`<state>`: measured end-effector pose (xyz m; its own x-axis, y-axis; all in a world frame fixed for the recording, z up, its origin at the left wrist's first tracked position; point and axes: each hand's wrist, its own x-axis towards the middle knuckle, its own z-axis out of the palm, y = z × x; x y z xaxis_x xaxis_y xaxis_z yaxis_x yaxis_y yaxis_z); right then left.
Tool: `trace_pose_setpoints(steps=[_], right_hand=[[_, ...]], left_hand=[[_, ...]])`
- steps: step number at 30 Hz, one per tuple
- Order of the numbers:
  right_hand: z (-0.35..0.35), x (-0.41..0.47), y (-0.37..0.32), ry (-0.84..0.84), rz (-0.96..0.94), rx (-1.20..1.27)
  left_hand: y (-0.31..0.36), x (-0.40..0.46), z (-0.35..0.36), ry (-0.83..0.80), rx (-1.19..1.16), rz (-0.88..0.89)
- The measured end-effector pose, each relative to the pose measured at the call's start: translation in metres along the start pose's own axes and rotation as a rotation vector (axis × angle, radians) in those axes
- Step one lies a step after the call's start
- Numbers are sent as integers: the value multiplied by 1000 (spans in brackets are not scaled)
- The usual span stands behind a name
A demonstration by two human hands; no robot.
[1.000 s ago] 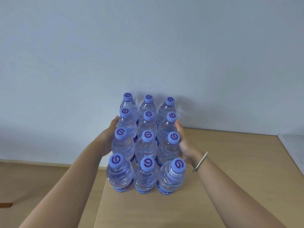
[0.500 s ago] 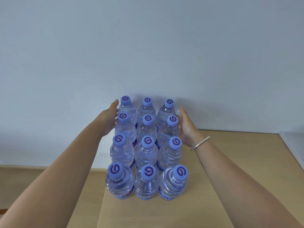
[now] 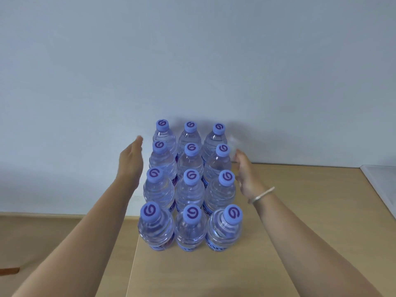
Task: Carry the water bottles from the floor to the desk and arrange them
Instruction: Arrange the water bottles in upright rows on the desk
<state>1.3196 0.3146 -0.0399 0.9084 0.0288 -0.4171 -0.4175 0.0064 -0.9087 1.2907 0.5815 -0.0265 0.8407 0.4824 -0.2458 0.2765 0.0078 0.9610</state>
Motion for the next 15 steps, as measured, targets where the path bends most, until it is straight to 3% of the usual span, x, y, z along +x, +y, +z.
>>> trace_pose_setpoints(steps=[2, 3, 7, 10, 12, 15], right_hand=[[-19, -23, 30, 117, -122, -83], [-27, -38, 49, 86, -142, -92], [-47, -88, 107, -155, -36, -147], [-53, -100, 118, -288, -20, -304], [-46, -103, 120, -371, -45, -439], [-30, -103, 129, -326, -138, -502]], left_hand=[[-33, -30, -21, 93, 38, 157], [-57, -47, -33, 79, 109, 185], [-144, -100, -58, -216, 544, 39], [-156, -114, -49, -375, 450, -67], [-153, -115, -42, -367, 375, -40], [-147, -123, -31, -313, 285, 20]])
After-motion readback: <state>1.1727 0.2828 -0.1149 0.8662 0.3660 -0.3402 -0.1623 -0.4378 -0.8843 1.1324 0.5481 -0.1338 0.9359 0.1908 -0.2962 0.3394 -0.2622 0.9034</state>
